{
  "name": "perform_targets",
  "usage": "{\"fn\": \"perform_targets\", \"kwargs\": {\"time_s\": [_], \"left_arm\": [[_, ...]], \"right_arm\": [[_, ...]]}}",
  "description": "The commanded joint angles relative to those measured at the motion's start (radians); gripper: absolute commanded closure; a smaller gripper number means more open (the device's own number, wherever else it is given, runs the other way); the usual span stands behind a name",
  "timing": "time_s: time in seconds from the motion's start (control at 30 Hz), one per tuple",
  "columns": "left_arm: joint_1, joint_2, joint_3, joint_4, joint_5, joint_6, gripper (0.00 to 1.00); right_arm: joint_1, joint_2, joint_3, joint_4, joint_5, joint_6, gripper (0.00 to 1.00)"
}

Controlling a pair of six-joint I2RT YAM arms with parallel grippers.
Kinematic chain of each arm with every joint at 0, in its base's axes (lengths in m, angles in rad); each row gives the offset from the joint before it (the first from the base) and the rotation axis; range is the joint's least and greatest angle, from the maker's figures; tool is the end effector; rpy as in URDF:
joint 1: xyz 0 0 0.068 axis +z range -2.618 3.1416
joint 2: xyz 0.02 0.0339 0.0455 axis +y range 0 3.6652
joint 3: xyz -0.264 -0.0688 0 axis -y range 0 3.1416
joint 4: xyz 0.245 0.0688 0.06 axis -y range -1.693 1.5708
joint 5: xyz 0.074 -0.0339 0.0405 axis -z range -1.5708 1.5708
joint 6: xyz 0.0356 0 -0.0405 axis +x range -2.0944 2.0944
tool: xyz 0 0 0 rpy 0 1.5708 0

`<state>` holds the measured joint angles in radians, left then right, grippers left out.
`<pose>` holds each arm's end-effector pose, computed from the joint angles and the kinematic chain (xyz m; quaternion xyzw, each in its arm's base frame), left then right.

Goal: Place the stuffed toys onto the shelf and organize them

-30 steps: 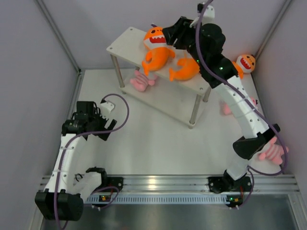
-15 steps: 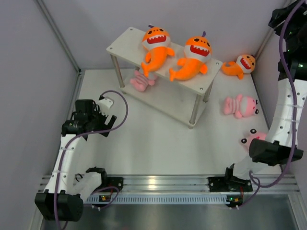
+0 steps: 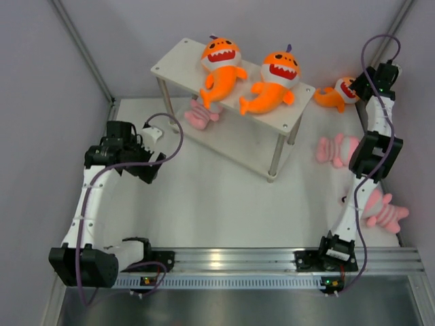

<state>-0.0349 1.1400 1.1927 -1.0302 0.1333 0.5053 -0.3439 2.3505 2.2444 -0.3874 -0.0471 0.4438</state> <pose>0.2121 -0.0121 0.3356 0.2734 0.9144 0.0060 0.2985 0.5203 -0.1846 0.2831 0.3182 0.7971 0.0458 0.5112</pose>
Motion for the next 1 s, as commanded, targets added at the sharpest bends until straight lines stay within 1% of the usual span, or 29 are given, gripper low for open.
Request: {"fn": "perform_targets", "kwargs": {"time_s": [0.0, 0.07, 0.17, 0.23, 0.3, 0.43, 0.47, 0.5, 0.57, 0.6, 0.67, 0.7, 0.77, 0.83, 0.87, 0.9, 0.93, 0.97], "left_arm": [[-0.002, 0.035, 0.096, -0.102, 0.106, 0.058, 0.01], [-0.002, 0.056, 0.128, -0.114, 0.115, 0.079, 0.01], [0.000, 0.105, 0.163, -0.123, 0.103, 0.091, 0.01], [0.000, 0.132, 0.182, -0.134, 0.106, 0.096, 0.01], [0.000, 0.145, 0.211, -0.148, 0.100, 0.122, 0.01], [0.000, 0.156, 0.235, -0.153, 0.068, 0.145, 0.01], [0.000, 0.158, 0.237, -0.153, 0.063, 0.147, 0.01], [0.001, 0.162, 0.240, -0.153, 0.058, 0.151, 0.01], [0.001, 0.167, 0.249, -0.153, 0.049, 0.157, 0.01], [0.001, 0.171, 0.254, -0.154, 0.045, 0.160, 0.01], [0.001, 0.175, 0.263, -0.151, 0.042, 0.165, 0.01], [0.001, 0.175, 0.263, -0.151, 0.039, 0.165, 0.01], [0.000, 0.170, 0.254, -0.151, 0.038, 0.165, 0.01], [0.000, 0.161, 0.242, -0.151, 0.038, 0.165, 0.01], [0.000, 0.156, 0.231, -0.153, 0.038, 0.167, 0.01], [0.000, 0.147, 0.223, -0.154, 0.037, 0.171, 0.02], [-0.002, 0.142, 0.214, -0.154, 0.020, 0.186, 0.04], [-0.003, 0.136, 0.191, -0.154, 0.005, 0.194, 0.05]], "right_arm": [[-0.020, 0.139, 0.210, 0.142, -0.068, 0.058, 0.34], [-0.020, 0.200, 0.207, 0.232, -0.073, 0.123, 0.33], [-0.018, 0.259, 0.198, 0.309, -0.024, 0.183, 0.32], [-0.018, 0.288, 0.213, 0.343, -0.026, 0.206, 0.30], [-0.017, 0.342, 0.263, 0.351, -0.016, 0.240, 0.28], [-0.009, 0.406, 0.271, 0.420, -0.017, 0.309, 0.28], [-0.006, 0.415, 0.276, 0.427, -0.017, 0.312, 0.31], [0.000, 0.424, 0.277, 0.430, -0.013, 0.315, 0.38], [0.016, 0.450, 0.279, 0.444, -0.010, 0.325, 0.49], [0.019, 0.458, 0.279, 0.449, -0.011, 0.331, 0.69], [0.020, 0.474, 0.279, 0.458, -0.020, 0.366, 0.87], [0.019, 0.474, 0.274, 0.461, -0.028, 0.375, 1.00], [0.011, 0.440, 0.258, 0.482, -0.083, 0.397, 1.00], [0.009, 0.379, 0.193, 0.479, -0.103, 0.388, 1.00], [0.009, 0.283, 0.155, 0.482, -0.109, 0.368, 1.00], [0.009, 0.224, 0.047, 0.493, -0.109, 0.362, 1.00], [0.009, 0.157, -0.023, 0.514, -0.109, 0.360, 1.00], [0.006, 0.007, -0.101, 0.547, -0.097, 0.365, 1.00]]}}
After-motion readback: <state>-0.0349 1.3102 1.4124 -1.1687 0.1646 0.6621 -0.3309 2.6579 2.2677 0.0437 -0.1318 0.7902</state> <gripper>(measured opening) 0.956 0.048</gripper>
